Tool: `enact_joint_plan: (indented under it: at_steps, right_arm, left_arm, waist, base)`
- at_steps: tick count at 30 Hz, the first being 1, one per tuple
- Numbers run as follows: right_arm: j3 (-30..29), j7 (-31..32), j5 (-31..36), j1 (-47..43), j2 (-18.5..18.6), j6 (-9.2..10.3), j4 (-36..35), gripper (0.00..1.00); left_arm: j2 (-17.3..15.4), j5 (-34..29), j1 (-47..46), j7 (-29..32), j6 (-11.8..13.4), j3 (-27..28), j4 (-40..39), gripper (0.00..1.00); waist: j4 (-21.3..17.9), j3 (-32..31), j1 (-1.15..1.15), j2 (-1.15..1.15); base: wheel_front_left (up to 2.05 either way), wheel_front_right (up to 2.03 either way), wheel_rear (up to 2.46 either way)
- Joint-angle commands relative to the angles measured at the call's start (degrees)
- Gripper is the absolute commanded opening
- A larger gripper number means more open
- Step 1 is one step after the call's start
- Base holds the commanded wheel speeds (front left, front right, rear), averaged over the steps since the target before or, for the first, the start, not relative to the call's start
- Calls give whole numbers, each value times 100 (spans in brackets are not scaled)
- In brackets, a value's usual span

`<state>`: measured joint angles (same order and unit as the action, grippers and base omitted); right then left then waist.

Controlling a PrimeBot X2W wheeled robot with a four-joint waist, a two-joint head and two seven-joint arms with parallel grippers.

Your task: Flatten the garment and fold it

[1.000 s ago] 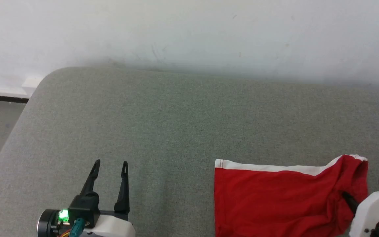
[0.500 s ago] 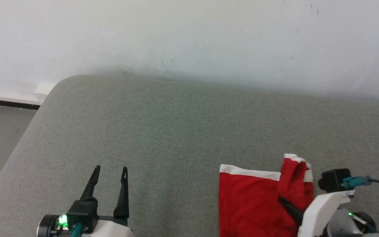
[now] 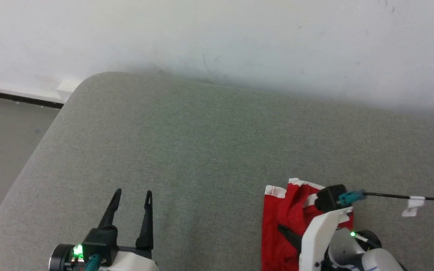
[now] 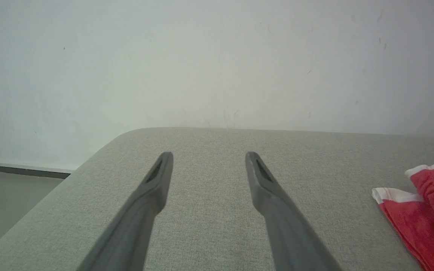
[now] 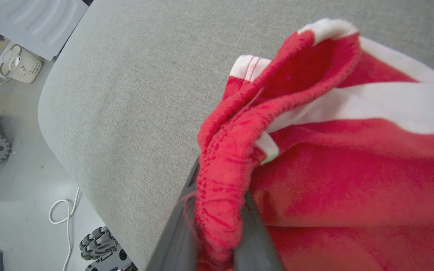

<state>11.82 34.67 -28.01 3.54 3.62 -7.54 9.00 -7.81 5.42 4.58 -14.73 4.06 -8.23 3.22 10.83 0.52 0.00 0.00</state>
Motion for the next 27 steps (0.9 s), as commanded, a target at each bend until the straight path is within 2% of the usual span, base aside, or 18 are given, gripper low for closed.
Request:
enact_joint_plan:
  at_steps: [1,8,9,10,15,18,22,27]
  right_arm:
    - [98,-35,29,109,-32,5,95,0]
    - [533,-154,59,275,-56,5,640,0]
    - [603,-198,22,303,-57,5,685,37]
    - [652,-250,-8,330,-58,5,731,100]
    - [966,-519,-213,518,82,5,659,100]
    - [982,-737,-260,664,333,5,363,100]
    - [895,-1189,221,930,1062,5,-52,100]
    - [375,-2261,1315,1059,1908,5,-152,100]
  left_arm:
    - [31,-69,-67,-27,-44,9,38,100]
    - [104,-130,-183,-27,-98,28,129,100]
    - [112,-135,-190,-27,-101,36,142,100]
    - [120,-137,-190,-27,-101,48,156,100]
    - [160,-121,-153,-27,-119,116,224,100]
    - [170,-109,-129,-27,-145,163,231,100]
    - [197,-58,-104,-27,-184,245,170,100]
    - [247,-24,-141,-27,-247,298,84,100]
  waist:
    - [81,62,0,0]
    - [136,106,0,0]
    - [126,101,0,0]
    - [106,88,0,0]
    - [-62,-46,0,0]
    - [-198,-138,0,0]
    - [-408,-213,0,0]
    - [-611,-196,0,0]
  base:
    - [0,0,0]
    - [0,0,0]
    - [0,0,0]
    - [0,0,0]
    - [0,0,0]
    - [0,0,0]
    - [0,0,0]
    - [0,0,0]
